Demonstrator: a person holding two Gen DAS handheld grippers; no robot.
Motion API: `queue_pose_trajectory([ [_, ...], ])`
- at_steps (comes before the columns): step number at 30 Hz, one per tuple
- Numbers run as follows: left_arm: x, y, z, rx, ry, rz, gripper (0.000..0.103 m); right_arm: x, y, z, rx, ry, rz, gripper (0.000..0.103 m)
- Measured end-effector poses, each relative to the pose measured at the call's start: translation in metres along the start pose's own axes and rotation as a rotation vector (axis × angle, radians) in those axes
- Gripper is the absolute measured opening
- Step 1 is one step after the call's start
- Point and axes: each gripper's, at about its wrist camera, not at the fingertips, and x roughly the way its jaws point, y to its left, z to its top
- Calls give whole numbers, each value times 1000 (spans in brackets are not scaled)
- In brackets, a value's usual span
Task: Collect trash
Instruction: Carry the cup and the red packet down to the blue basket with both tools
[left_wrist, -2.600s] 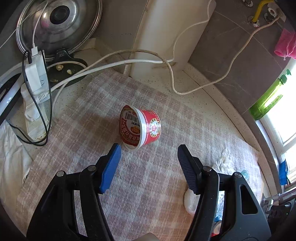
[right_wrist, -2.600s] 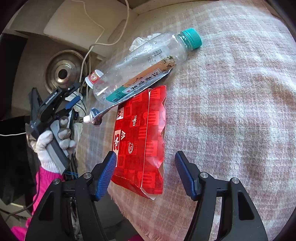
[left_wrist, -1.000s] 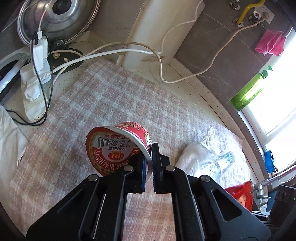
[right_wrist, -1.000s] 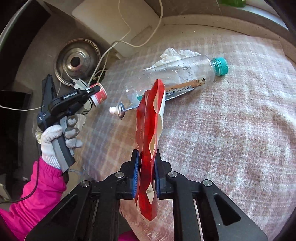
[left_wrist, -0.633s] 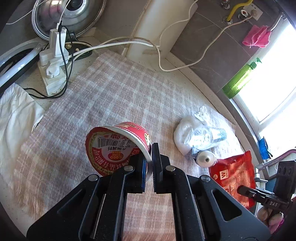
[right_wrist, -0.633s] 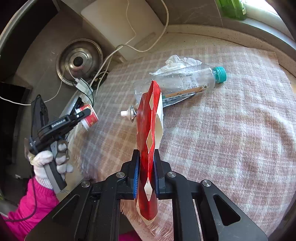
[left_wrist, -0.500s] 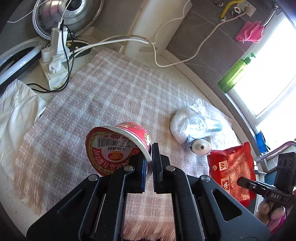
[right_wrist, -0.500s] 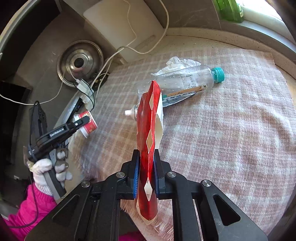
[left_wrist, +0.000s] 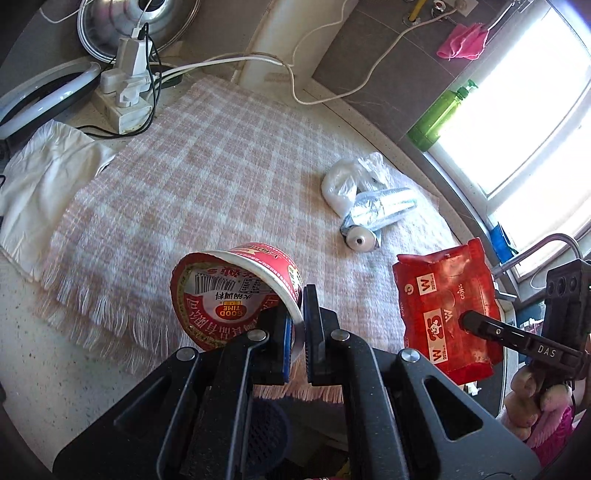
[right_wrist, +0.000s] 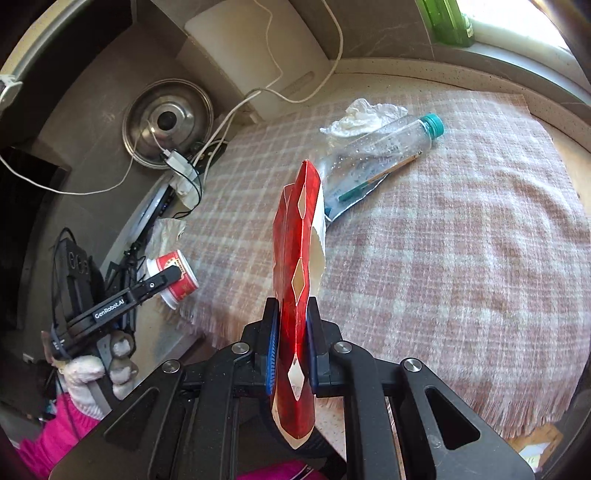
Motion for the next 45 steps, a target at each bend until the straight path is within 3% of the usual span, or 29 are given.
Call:
queue_pose_trajectory([
  [18,-23,19,-84,1,99,-23,3,9,34,-75,15,78,5,12],
  [31,-3,45,-148,-35,229,-19,3,43,50,-130,-31,163,-38,12],
  [45,23,72,-182,-80,326,2,3,84,45,-166,-61,254,-108,12],
])
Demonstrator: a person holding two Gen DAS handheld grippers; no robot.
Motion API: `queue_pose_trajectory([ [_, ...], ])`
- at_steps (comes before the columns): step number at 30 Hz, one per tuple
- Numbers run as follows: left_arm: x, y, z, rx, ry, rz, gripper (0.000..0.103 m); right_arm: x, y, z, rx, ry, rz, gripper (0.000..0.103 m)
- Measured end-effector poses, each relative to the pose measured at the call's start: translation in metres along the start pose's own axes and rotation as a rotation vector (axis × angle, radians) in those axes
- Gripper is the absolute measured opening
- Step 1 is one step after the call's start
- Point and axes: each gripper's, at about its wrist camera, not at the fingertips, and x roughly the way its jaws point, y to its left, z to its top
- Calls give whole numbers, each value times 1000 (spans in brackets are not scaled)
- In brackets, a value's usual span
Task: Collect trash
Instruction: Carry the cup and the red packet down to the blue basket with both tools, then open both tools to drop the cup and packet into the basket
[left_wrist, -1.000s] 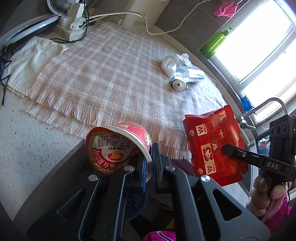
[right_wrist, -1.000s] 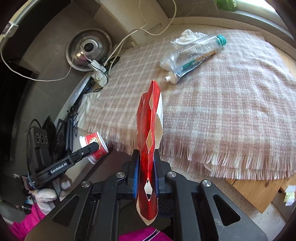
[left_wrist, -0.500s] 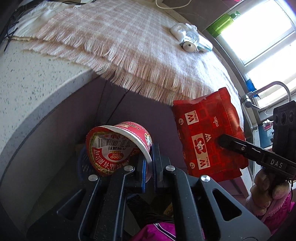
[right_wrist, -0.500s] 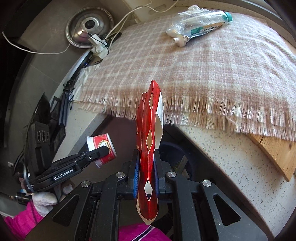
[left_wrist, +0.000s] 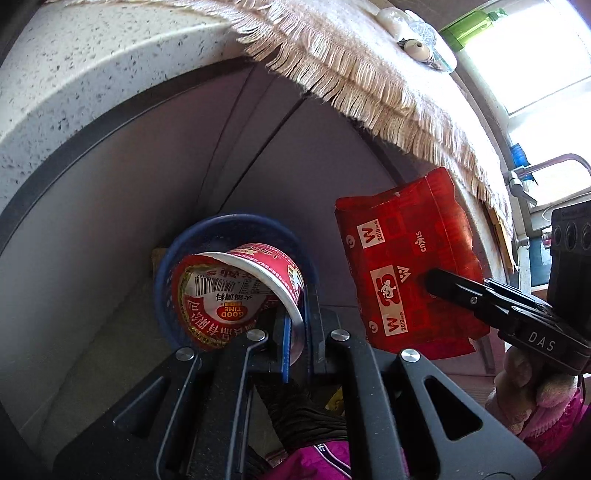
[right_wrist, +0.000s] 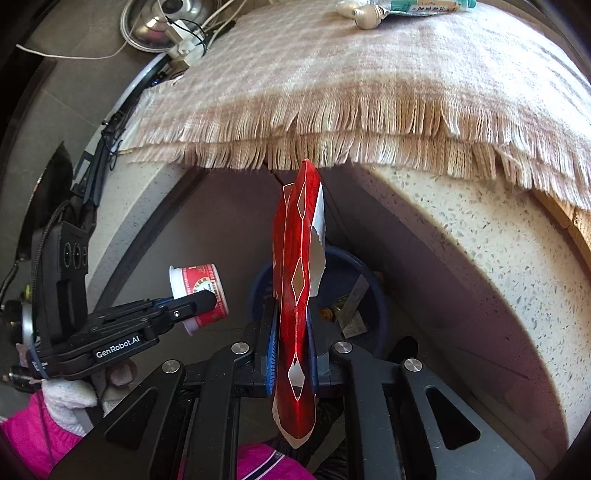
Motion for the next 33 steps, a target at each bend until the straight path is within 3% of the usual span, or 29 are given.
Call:
queue_pose_trajectory([
  [13,27,10,-1,-11,42,53,3,35,1,-5,-9,53,-53,13],
  [20,41,1,-2,-6,61,83,3,48,11,2,-12,62,-64,20],
  [22,44,-1,-1,-5,67,93,9,49,8,0,-13,65,-67,23],
  [24,46,-5,0,-11,65,100,24,50,9,2,-13,61,-74,26],
  [33,46,-3,2,-23,56,118,31,48,6,7,5,70,-76,29],
])
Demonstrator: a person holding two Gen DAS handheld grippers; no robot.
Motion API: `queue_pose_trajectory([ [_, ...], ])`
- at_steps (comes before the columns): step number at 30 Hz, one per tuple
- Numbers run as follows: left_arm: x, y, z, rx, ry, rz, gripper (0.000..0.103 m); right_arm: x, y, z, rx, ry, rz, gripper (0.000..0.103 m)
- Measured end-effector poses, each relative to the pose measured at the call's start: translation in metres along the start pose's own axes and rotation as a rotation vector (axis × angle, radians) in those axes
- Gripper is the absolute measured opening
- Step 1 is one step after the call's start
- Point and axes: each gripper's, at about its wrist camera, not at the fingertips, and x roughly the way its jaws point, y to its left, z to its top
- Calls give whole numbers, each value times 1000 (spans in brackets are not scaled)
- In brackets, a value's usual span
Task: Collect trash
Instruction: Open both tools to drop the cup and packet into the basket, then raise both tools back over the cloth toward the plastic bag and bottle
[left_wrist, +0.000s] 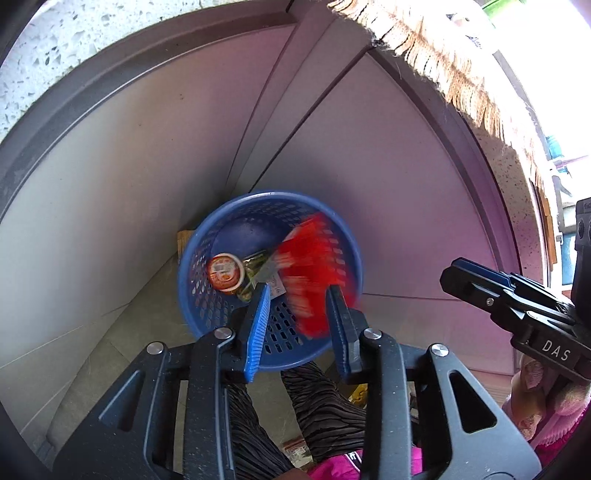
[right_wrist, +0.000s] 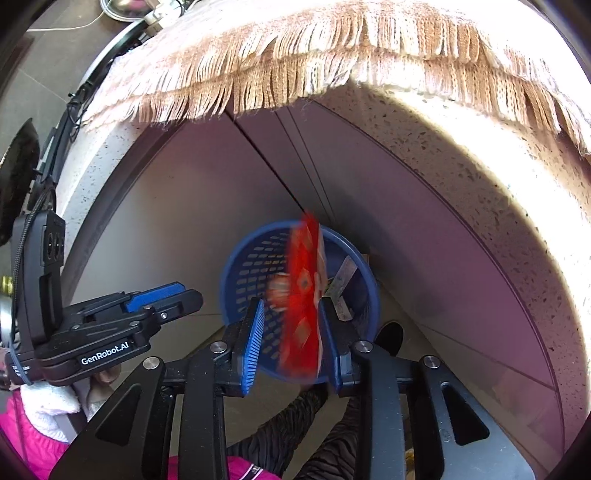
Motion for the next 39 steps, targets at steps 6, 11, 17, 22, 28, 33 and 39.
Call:
queue_pose_trajectory([
  [6,-9,0,-1,2,-8,2,31,-6,0,-2,-6,-8,9,29],
  [11,-17,2,1,2,-19,-4,31,-17,3,1,-16,-27,20,29],
  [17,-30,2,5,4,-41,-4,31,-33,7,6,-39,-58,25,29],
  [22,-44,-2,13,7,-67,-6,31,-49,11,11,-55,-88,29,29],
  [28,-62,-12,24,21,-101,-4,31,-67,14,21,-80,-123,31,29],
  [33,-80,-21,36,32,-140,-13,31,-85,11,30,-88,-153,42,39],
  [39,-99,-33,55,45,-204,-25,38,-112,-5,43,-67,-197,59,43],
])
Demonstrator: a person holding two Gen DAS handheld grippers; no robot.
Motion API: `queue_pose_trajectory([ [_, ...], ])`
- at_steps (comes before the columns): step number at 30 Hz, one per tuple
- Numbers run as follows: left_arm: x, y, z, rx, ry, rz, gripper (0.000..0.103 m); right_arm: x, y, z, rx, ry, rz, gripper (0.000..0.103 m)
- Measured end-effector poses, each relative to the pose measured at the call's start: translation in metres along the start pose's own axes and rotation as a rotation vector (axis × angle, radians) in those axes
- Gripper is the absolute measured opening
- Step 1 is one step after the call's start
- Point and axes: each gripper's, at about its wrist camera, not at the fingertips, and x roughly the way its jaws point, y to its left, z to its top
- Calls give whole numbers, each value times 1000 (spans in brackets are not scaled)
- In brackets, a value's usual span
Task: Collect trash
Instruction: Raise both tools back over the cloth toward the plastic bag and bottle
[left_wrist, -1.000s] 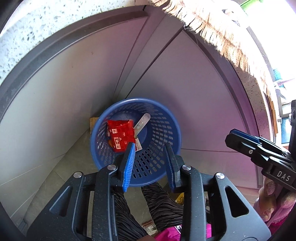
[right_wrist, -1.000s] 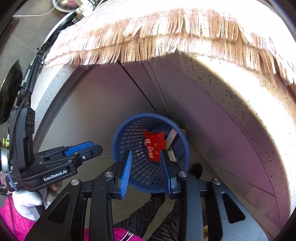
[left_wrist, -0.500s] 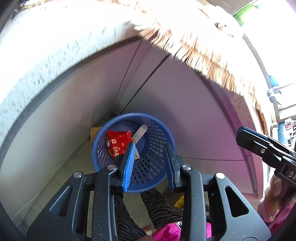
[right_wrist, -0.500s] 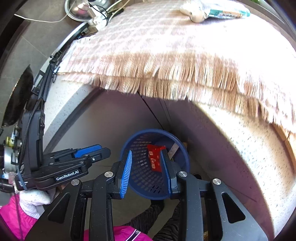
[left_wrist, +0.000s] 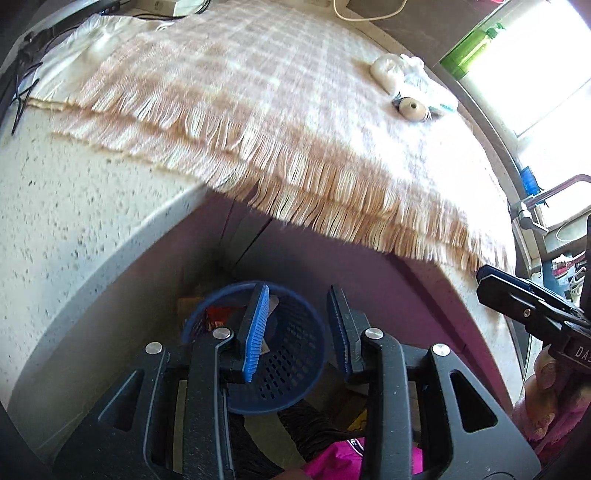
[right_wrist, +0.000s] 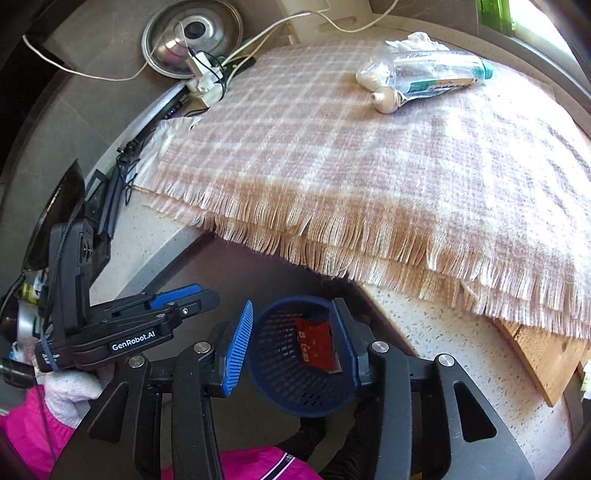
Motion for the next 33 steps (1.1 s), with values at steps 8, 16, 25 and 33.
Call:
queue_pose_trajectory([
  [8,-8,-19,45,20,-81,-26,43,-30,-44,27,98,-71,13,55],
  [16,6,-52,88,30,-119,-46,43,-47,-105,62,212,-125,21,62],
  [25,24,-79,138,27,-157,-54,43,-51,-166,106,335,-159,73,66],
  [33,38,-93,184,7,-172,-60,43,-41,-198,150,432,-156,120,67],
])
